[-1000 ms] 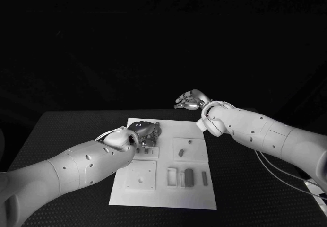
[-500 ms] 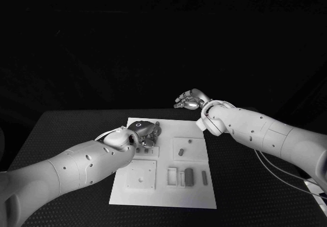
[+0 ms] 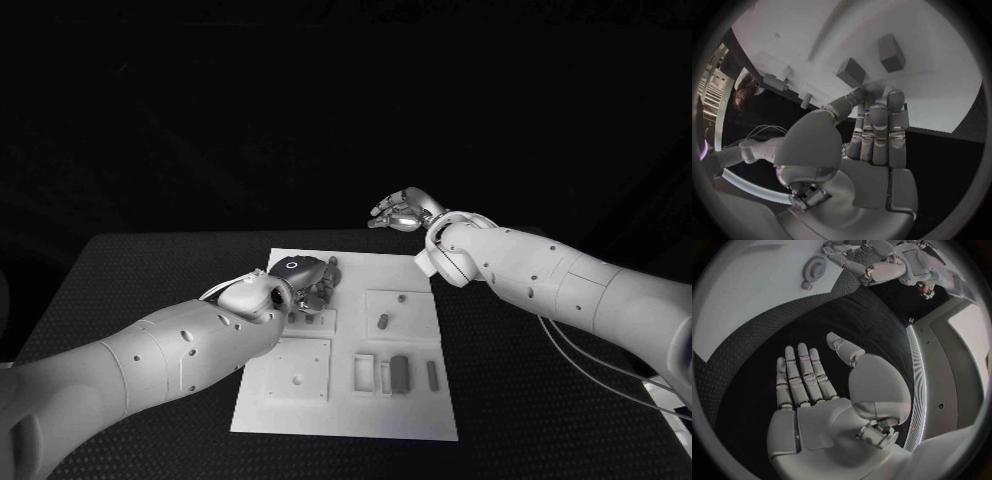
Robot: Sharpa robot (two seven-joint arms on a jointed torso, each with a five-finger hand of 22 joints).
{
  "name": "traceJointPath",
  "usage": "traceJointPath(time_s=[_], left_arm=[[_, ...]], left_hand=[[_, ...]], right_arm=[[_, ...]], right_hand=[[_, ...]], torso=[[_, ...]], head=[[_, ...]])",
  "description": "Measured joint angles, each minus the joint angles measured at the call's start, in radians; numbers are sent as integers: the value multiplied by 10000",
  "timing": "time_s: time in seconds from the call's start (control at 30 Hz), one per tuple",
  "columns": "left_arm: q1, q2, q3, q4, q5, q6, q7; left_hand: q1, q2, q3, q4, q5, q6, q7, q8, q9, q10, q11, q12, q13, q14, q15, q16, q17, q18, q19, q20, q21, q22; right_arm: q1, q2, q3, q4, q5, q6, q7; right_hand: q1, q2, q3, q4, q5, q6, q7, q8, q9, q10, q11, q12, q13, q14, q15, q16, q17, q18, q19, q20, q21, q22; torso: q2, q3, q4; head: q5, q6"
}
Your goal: Assemble the parts on the task board
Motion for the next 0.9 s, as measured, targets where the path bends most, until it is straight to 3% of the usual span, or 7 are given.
traceJointPath(time_s=[0.37, 0.53, 0.73, 0.9], left_arm=[[-74, -110, -19, 126, 142, -300, 108], [-108, -190, 20, 201, 294, -384, 143], [-183, -275, 177, 256, 522, -435, 180], [-221, -366, 444, 320, 671, -443, 217]], left_hand=[[52, -1, 95, 30, -2, 169, -25, 57, 63, 165, -55, -75, 78, 114, -45, 38, -67, -63, 88, -53, 59, 0], [52, -1, 96, 30, -2, 172, -21, 59, 63, 169, -59, -78, 66, 118, -47, 38, -80, -63, 88, -53, 66, -1], [36, 14, 96, 31, -4, 218, -55, 120, 62, 201, -91, -63, 68, 164, -70, 37, -91, -65, 130, -63, 64, -1], [7, 40, 95, 30, -25, 231, -56, 120, 71, 201, -91, -59, 78, 166, -71, 77, -102, -70, 140, -71, 64, -1]], right_arm=[[0, 5, 0, -9, 3, 1, 2], [0, 5, 0, -13, 5, 1, 4], [-1, -2, 0, -13, 6, 3, 5], [-1, -11, 0, -10, 7, 4, 7]], right_hand=[[0, 0, 0, 0, 0, 0, 0, 0, 0, 0, 0, 0, 0, 0, 0, 0, -1, 1, 0, 0, 0, 9], [0, 0, 0, 0, 0, 0, 0, 0, 1, 0, 0, 0, 0, 0, 0, 0, -1, 0, 0, 0, 0, 8], [0, 0, 0, 0, 0, 0, 0, 0, -8, 0, 0, 0, 0, 0, 0, 0, 8, 0, 0, 0, -37, 17], [0, 0, 0, 0, 0, 0, 0, 50, -8, 0, 0, 0, 0, 0, 0, 0, 7, 0, 0, 0, -37, 17]], torso=[[0, 0, 0], [-1, -3, 0], [-4, -6, 6], [-6, -6, 6]], head=[[12, 37], [13, 56], [20, 82], [38, 109]])
